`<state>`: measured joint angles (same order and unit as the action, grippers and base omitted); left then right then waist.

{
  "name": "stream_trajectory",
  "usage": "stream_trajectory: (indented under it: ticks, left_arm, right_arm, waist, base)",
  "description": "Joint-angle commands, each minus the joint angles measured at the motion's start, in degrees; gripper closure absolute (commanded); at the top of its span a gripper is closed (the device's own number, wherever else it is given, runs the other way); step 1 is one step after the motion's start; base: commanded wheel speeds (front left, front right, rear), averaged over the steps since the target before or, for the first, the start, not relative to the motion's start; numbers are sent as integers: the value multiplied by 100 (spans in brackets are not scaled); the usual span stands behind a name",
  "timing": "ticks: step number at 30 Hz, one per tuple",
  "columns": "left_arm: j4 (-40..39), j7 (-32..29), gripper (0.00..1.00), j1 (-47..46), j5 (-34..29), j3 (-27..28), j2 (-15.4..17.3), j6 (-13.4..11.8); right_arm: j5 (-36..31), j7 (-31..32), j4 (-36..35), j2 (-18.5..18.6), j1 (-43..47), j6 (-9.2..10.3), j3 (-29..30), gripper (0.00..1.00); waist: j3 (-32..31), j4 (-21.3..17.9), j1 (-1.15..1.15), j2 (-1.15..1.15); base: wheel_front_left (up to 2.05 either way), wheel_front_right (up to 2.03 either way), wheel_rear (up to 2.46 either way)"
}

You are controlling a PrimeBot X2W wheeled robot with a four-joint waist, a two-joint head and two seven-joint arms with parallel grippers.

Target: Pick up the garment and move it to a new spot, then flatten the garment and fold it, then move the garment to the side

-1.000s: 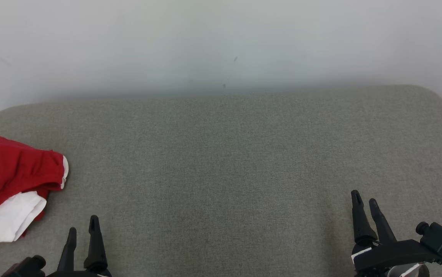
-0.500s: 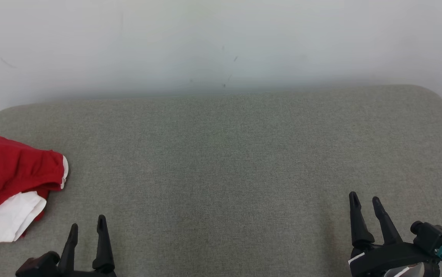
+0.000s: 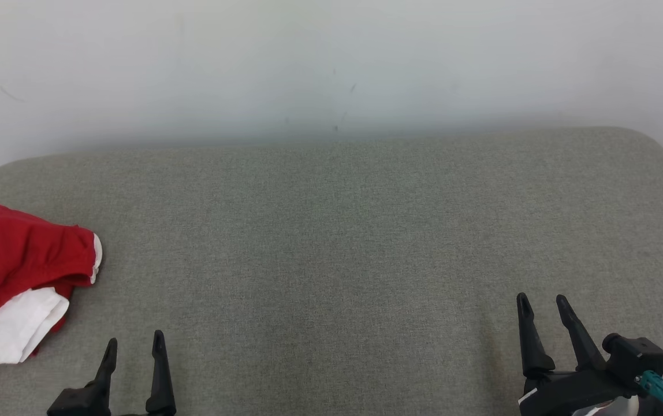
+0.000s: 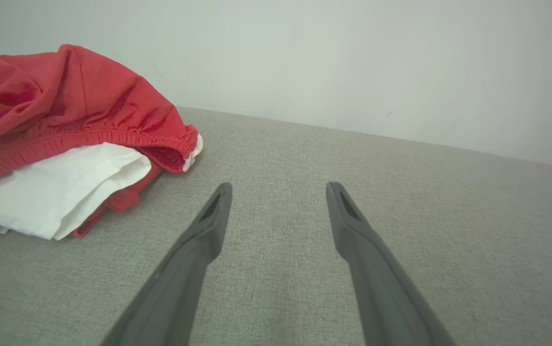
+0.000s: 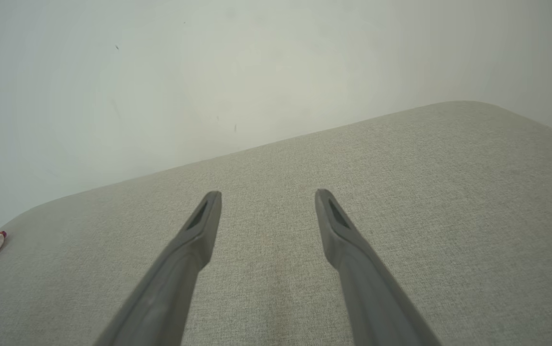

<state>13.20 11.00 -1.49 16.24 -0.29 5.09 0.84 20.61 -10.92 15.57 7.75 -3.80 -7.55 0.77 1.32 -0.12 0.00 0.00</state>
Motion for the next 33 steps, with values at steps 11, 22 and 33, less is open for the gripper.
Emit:
stream_trajectory:
  ticks: [11, 22, 33]
  left_arm:
    - [4, 166, 0, 53, -608, -201, 151, -245]
    - [-55, 286, 0, 106, -967, -173, 116, -324]
    - [-17, 419, 0, 145, -1290, 64, -23, -104]
  right_arm:
    - [-700, -178, 8, 83, 6, 9, -80, 0]
    - [-1168, -298, -17, 40, 24, 10, 26, 0]
    - [-1530, -426, 18, 25, 29, 12, 54, 0]
  waist:
    - [18, -11, 0, 0]
    - [34, -13, 0, 0]
    - [49, -19, 0, 0]
  base:
    - [0, 0, 0]
    - [0, 0, 0]
    - [0, 0, 0]
